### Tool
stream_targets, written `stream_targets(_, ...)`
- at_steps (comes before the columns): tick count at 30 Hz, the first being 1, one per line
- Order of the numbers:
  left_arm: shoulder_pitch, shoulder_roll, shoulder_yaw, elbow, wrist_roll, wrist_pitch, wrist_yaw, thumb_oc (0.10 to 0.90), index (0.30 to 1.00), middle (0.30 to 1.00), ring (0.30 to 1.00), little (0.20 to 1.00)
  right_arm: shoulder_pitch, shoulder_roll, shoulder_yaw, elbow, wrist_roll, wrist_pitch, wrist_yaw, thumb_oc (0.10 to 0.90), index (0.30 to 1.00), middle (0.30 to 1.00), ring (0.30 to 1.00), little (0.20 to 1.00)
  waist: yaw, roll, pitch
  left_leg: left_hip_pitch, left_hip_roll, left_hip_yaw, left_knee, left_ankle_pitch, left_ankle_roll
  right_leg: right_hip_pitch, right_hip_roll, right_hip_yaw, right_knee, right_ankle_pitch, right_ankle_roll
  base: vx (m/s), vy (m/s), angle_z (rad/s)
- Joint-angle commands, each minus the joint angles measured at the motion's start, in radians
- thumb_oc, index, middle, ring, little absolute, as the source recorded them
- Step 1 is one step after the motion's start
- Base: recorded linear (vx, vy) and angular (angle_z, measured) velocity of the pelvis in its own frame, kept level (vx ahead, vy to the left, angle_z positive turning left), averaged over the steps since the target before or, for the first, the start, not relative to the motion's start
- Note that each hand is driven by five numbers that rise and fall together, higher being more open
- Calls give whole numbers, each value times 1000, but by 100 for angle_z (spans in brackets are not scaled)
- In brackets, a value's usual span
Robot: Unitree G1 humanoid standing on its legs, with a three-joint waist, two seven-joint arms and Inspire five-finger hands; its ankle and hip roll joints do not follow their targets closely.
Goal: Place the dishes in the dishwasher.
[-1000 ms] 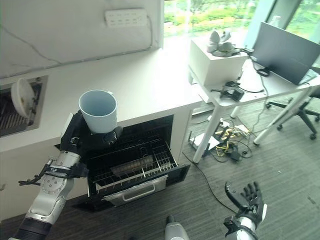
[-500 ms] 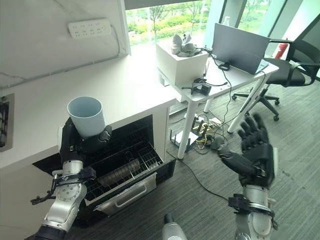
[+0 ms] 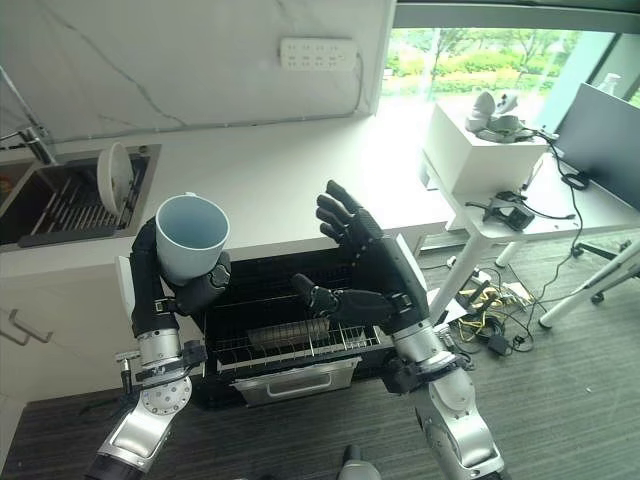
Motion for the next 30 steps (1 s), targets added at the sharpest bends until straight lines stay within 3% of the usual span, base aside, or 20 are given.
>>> stream_targets(1, -116, 32, -22, -58, 100, -110, 87, 400, 300, 300, 300, 300, -91, 7, -19, -76, 62, -40, 11, 800, 900, 900, 900, 900, 2, -13, -36, 4, -6, -89, 39, -157, -16, 74, 13, -34, 62, -212, 52, 13, -15, 23)
stream_targets(13, -138, 9, -81, -60, 82, -116, 69, 400, 300, 300, 300, 300, -181, 64, 117, -24, 116, 35, 18, 800, 900, 900, 900, 900, 66, -16, -35, -10, -13, -143, 39, -144, -25, 102, 12, -72, 62, -225, 44, 7, -8, 17)
stream_targets(30, -150, 1, -144, -58, 26, -141, -20, 400, 300, 300, 300, 300, -279, 95, 143, 24, 103, 46, -55, 800, 900, 900, 900, 900, 87, -15, -32, -9, -12, -153, 39, -138, -27, 109, 14, -77, 62, -223, 44, -2, -3, 4)
